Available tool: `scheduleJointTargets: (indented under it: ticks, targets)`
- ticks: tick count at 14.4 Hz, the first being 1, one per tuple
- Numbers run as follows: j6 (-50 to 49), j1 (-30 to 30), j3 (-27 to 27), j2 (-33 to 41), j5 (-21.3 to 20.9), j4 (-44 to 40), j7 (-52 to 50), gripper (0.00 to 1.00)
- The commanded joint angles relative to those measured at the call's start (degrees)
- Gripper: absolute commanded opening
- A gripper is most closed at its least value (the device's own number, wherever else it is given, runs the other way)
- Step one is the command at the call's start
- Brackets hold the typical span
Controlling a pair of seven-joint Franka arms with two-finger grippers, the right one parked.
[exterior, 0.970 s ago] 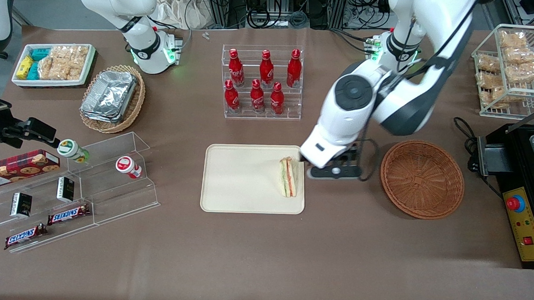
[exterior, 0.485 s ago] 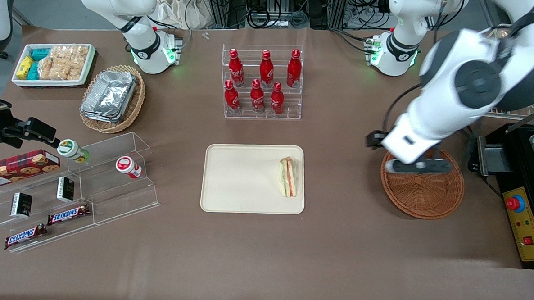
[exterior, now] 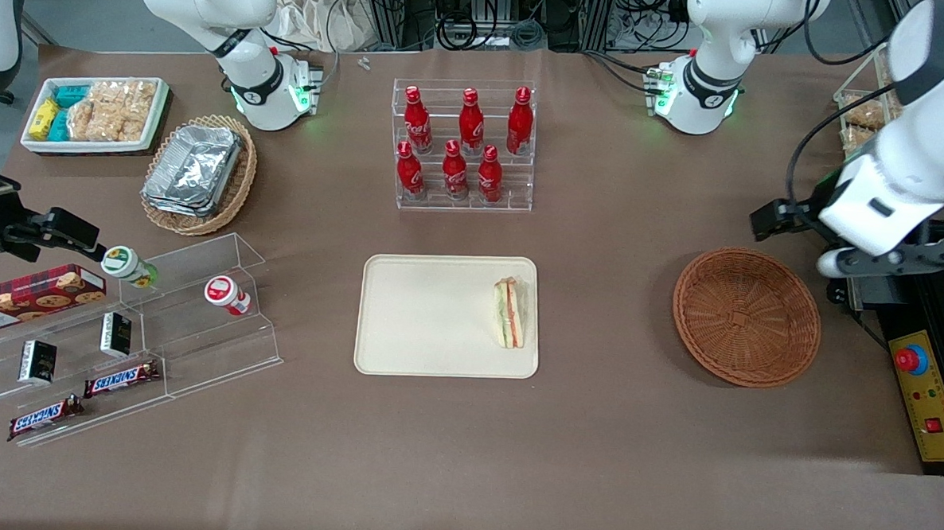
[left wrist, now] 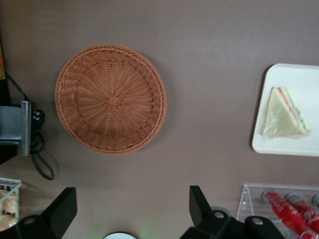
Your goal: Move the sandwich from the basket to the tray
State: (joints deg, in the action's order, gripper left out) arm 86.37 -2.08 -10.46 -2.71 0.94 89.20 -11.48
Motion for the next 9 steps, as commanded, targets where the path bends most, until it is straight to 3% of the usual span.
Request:
scheduleJointTargets:
  ticks: [1,4,9]
  targets:
    - [-1.03,2.17,3.95,4.54,1.08,3.77,6.27,1.0]
    - [-1.11,4.54,8.17,7.98,0.38,6.59,10.15,1.0]
    - [-1.2,4.54,8.26,7.37,-1.47,4.93,11.84,1.0]
